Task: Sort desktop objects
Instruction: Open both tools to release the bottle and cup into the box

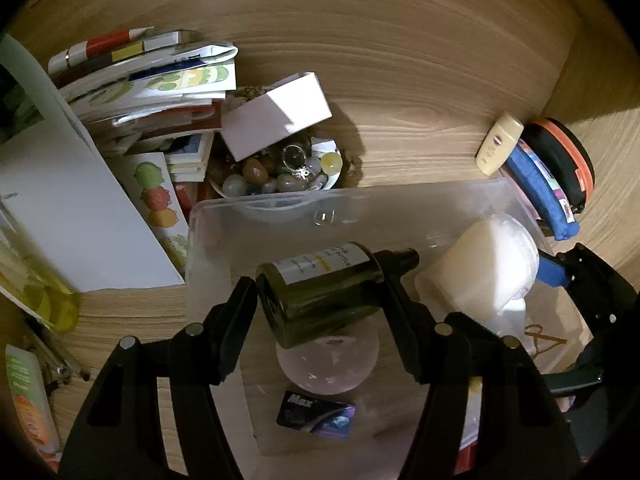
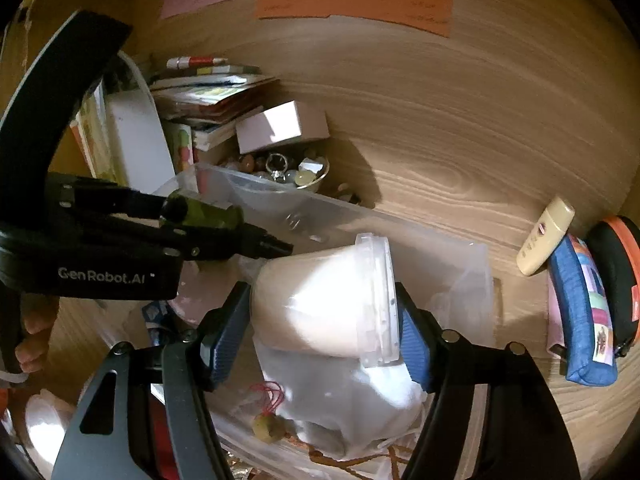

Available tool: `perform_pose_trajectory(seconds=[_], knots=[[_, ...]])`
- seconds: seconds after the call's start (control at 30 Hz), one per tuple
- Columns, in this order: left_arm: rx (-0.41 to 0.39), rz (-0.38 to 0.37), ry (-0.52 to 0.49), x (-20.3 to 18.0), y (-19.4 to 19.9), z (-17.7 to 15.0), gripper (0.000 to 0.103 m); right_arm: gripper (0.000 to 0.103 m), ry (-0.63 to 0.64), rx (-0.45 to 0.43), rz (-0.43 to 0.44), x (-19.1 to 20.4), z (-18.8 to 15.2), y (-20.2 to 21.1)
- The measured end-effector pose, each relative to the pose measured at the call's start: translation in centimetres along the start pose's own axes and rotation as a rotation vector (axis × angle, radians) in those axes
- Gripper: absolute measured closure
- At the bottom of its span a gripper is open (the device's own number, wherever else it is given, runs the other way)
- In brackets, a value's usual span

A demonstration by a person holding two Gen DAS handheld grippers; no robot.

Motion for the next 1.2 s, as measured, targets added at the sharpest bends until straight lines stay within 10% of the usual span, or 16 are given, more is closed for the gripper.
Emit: perform_pose_trajectory(seconds=[0.6,1.2], knots=[[-0.010,-0.072,0.007,-0.6,2.3,-0.6,0.039,0.025,0.043,-0.091,-0.023,0.5,0.6,2.5],[-0.173,0.005,-0.003,-1.8,12.3,-3.6,0.005,0.000,0.017,-0.177,-0.106,-1.2,0.4,10.7]])
Point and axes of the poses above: each gripper's, at about its wrist camera, not at the fingertips, and y roughly against the way its jaws point, x to its left, z to its top, the point moved 4 cm from there along -y, roughly the way its jaws point, and after that the axes turned 5 degrees about -z, right-handed, at the moved point
